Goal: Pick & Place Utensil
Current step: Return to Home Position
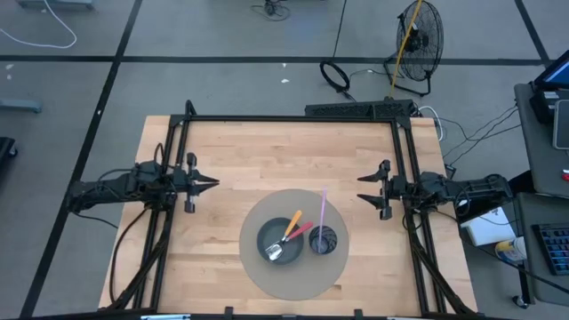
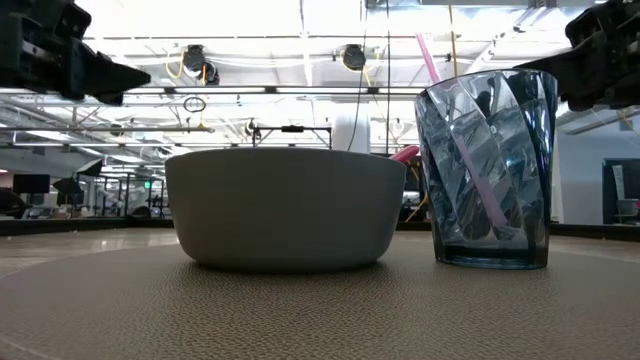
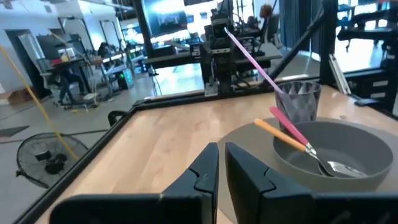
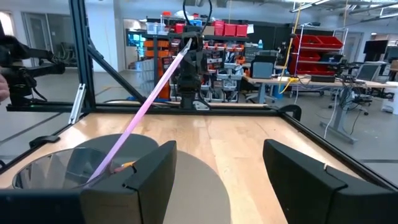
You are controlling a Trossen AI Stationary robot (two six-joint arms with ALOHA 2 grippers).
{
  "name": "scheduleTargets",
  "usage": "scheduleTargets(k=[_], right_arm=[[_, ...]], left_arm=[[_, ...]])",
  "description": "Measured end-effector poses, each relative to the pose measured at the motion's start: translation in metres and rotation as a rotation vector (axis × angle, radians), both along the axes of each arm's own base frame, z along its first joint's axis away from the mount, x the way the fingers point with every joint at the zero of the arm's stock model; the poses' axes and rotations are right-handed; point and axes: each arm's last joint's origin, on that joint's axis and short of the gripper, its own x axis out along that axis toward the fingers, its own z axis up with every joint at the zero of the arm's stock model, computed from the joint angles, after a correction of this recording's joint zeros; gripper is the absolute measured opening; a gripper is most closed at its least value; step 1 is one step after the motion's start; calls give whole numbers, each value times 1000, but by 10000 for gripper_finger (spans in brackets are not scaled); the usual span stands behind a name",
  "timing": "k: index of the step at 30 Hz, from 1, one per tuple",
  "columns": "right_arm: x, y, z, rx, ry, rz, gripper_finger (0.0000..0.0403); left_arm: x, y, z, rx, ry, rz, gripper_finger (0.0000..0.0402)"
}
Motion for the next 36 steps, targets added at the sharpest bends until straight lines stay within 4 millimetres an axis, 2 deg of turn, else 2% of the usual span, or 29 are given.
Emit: scheduleTargets(k=[4, 16, 25, 36], right_arm=[[0, 0, 0, 7, 3, 1, 238], [0, 0, -1, 26, 7, 2, 238], [0, 0, 0, 26, -5, 1, 238], [0, 0, 2, 26, -26, -2, 238]], left_arm=[[8, 1, -19, -13, -59, 1, 35], [8, 1, -16, 16, -84, 22, 35], [8, 2, -19, -55, -59, 33, 35], [8, 2, -19, -41, -57, 34, 35]])
